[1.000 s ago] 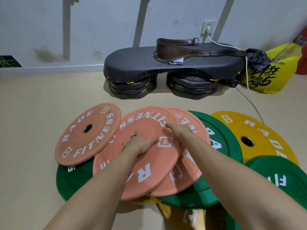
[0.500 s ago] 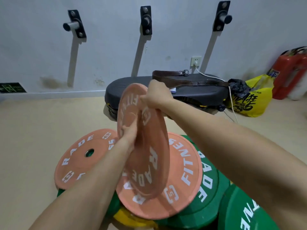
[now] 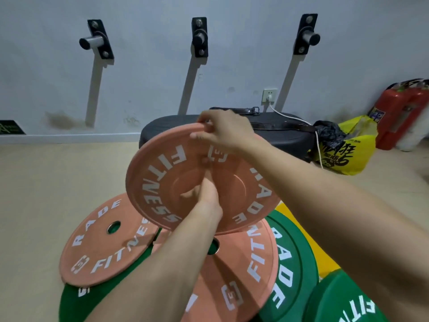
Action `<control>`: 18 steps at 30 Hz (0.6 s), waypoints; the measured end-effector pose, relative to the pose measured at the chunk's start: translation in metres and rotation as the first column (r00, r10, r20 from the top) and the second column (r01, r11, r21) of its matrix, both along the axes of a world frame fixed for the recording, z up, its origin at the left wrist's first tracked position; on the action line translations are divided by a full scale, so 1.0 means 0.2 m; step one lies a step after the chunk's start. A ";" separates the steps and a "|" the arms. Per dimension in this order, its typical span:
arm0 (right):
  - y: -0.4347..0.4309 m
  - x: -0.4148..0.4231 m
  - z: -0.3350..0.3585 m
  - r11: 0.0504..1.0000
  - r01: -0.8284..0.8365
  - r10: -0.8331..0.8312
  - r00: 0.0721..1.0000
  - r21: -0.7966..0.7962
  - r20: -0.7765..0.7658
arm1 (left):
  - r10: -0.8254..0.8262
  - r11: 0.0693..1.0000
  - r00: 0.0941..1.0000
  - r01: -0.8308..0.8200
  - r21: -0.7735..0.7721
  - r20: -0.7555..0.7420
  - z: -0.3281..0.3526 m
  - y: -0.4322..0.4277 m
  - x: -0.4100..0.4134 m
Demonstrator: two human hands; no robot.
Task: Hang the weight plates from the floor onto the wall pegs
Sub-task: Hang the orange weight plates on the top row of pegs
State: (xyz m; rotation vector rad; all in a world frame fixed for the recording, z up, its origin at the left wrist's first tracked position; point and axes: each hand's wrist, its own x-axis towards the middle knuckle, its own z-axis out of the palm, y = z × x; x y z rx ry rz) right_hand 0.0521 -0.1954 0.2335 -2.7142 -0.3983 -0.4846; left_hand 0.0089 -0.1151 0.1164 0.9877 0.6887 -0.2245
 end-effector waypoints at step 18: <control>-0.52 -0.05 -0.19 0.790 0.424 -0.418 0.901 0.444 -0.118 | -0.289 0.558 0.926 -0.044 0.829 0.243 0.11 0.63 0.52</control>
